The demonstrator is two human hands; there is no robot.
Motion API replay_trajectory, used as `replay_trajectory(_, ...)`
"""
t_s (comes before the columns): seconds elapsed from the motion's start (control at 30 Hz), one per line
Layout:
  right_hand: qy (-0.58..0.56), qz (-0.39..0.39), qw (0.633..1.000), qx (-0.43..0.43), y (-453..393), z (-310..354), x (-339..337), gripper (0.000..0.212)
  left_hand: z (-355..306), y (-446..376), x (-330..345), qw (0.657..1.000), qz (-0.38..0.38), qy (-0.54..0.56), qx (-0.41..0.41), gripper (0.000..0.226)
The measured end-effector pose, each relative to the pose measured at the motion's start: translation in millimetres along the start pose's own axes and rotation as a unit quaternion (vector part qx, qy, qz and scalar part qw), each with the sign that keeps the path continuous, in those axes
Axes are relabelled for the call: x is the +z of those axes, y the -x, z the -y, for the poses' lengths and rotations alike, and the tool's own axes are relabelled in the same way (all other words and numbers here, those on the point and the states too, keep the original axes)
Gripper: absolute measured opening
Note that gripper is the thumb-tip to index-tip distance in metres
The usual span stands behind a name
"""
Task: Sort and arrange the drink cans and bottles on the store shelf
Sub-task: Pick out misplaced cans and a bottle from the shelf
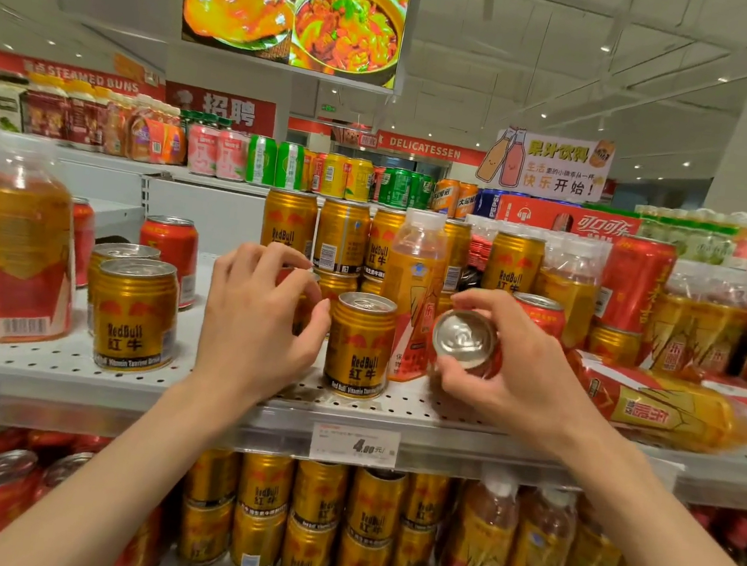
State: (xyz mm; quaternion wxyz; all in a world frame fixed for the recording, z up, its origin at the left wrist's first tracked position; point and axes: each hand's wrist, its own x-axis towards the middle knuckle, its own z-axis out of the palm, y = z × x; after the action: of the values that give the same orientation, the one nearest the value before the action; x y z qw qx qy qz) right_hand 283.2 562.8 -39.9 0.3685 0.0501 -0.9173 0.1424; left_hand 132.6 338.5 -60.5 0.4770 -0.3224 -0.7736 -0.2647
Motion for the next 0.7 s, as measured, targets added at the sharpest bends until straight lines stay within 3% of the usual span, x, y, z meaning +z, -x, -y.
replay_trajectory(0.13, -0.008, -0.056, 0.998, 0.038, -19, 1, 6, 0.033, 0, 0, 1, 1.0, -0.004, -0.002, 0.005, 0.022)
replay_trajectory(0.2, -0.009, -0.076, 0.996, 0.04, -23, 3, 13, 0.03, 1, 0, 1, 1.0, -0.004, -0.003, 0.007, 0.022)
replay_trajectory(0.47, -0.103, -0.068, 0.988, 0.098, -9, 10, 33, 0.052, 1, 1, 0, 1.0, 0.0, -0.002, 0.009, 0.024)
replay_trajectory(0.7, -0.129, -0.107, 0.978, 0.126, -2, 20, 50, 0.07, 0, 1, 1, 1.0, -0.004, 0.0, 0.008, 0.024)
